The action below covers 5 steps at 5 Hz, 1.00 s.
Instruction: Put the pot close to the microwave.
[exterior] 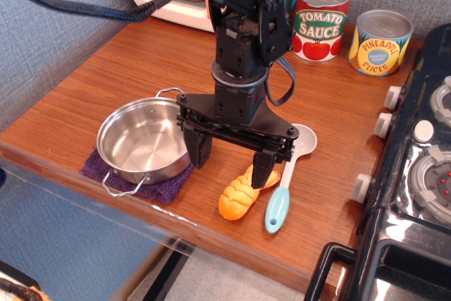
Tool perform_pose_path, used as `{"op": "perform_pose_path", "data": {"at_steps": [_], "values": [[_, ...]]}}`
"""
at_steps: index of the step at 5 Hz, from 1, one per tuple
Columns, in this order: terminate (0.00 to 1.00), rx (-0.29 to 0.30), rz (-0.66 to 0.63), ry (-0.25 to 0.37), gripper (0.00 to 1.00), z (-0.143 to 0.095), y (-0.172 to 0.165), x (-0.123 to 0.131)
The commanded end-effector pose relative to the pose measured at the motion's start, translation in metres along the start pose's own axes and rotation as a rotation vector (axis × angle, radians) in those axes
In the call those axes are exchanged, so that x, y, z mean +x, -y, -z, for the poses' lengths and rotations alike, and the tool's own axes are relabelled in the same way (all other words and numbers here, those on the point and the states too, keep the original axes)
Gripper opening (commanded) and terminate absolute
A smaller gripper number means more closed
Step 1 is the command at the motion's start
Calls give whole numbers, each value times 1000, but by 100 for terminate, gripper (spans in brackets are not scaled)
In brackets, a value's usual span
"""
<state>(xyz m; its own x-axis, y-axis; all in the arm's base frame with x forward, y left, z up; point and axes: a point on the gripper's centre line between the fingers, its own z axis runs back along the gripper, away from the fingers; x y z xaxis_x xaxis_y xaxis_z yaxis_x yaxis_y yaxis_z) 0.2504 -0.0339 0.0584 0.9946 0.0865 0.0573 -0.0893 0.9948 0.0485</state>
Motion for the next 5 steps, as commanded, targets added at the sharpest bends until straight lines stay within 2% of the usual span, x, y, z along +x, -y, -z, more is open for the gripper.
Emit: {"op": "perform_pose_path", "data": {"at_steps": [1,2,3,4,5], "values": [[0,0,0,0,100,0,0,0],[0,-14,1,65,100,-17,-10,-7],[0,-62,72,121,100,-33,-12,-10],[0,-66,65,149,100,-39,-21,-9],[0,-47,-13,100,100,-21,-44,5]]}}
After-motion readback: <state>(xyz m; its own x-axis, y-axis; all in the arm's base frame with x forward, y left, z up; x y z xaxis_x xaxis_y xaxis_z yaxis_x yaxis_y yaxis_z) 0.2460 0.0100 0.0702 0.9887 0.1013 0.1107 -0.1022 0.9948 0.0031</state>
